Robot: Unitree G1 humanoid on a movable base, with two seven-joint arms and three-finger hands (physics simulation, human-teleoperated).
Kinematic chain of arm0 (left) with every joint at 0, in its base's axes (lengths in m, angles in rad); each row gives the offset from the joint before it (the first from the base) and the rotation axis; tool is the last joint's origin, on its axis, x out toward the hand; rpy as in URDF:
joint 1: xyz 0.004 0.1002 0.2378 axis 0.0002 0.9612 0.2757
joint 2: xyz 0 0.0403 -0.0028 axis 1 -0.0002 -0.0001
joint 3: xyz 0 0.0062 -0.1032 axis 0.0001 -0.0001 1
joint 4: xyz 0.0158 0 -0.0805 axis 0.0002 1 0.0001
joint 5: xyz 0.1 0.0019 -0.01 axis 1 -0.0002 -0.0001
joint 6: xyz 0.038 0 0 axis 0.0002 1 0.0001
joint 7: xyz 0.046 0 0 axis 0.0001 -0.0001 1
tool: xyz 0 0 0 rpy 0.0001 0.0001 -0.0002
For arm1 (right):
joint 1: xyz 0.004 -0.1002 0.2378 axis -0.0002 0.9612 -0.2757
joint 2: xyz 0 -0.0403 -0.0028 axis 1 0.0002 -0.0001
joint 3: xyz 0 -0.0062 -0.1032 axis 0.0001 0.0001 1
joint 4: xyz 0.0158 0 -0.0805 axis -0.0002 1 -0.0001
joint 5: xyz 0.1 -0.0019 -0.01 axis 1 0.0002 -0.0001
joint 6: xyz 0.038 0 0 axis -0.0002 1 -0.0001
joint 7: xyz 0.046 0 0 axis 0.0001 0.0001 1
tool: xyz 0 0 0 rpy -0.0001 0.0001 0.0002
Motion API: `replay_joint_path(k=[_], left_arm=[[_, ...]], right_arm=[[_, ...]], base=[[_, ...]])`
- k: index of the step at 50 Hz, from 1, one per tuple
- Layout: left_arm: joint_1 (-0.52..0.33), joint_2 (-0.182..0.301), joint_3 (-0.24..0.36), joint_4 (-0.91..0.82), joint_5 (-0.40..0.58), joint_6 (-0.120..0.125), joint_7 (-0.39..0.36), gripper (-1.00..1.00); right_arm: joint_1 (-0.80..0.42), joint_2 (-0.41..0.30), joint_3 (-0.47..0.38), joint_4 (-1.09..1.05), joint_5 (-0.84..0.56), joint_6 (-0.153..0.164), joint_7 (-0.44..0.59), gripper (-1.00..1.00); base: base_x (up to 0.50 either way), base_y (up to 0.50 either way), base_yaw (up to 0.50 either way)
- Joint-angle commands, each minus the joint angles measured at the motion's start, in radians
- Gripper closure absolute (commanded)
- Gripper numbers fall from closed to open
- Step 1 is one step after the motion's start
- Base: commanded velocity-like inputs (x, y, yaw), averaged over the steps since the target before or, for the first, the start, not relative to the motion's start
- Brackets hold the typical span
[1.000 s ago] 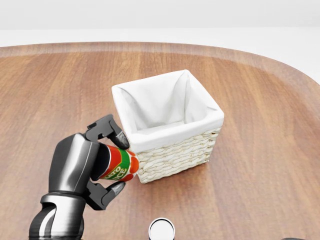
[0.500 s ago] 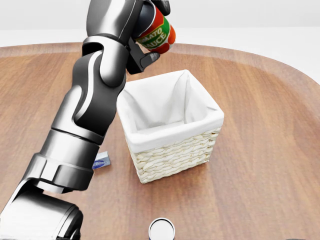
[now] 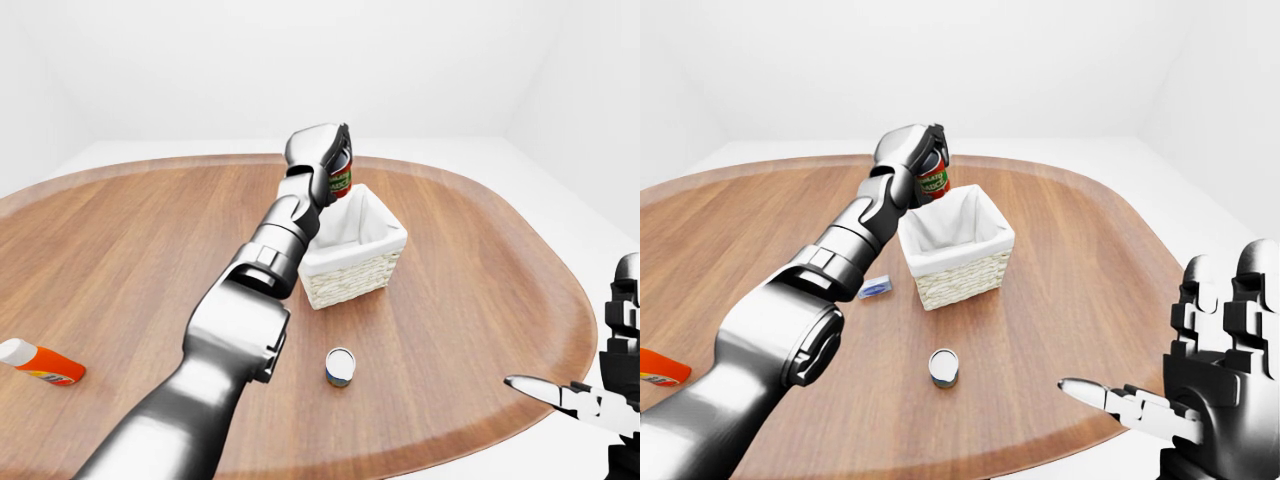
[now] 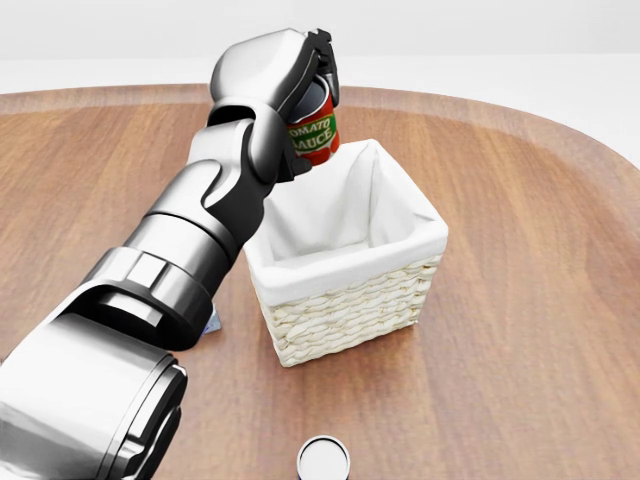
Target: Pick up the tomato sauce, and put it in the basket.
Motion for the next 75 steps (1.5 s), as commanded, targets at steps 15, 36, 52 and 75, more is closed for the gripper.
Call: replay_joint_path(k=[15,36,52,75], left_arm=[[0.090,-0.035,0.021,0.073,0.028,0.000,0.009,1.00],[0.113,-0.026,0.024,0.078,0.014,0.000,0.010,1.00],[0.111,-0.026,0.024,0.077,0.014,0.000,0.010,-1.00],[0.077,-0.011,0.026,0.075,0.015,0.000,-0.001,-1.00]], right_arm=[[-0.013,-0.009,-0.024,-0.051,0.018,0.000,-0.012,-1.00],[-0.019,-0.010,-0.030,-0.062,0.021,0.000,-0.011,-1.00],[-0.018,-0.007,-0.022,-0.053,0.013,0.000,-0.009,-1.00],[-0.016,-0.007,-0.013,-0.039,0.006,0.000,-0.010,-1.00]], base=[[0.00,0.00,0.00],[0.00,0.00,0.00],[0.00,0.00,0.00],[0.00,0.00,0.00]])
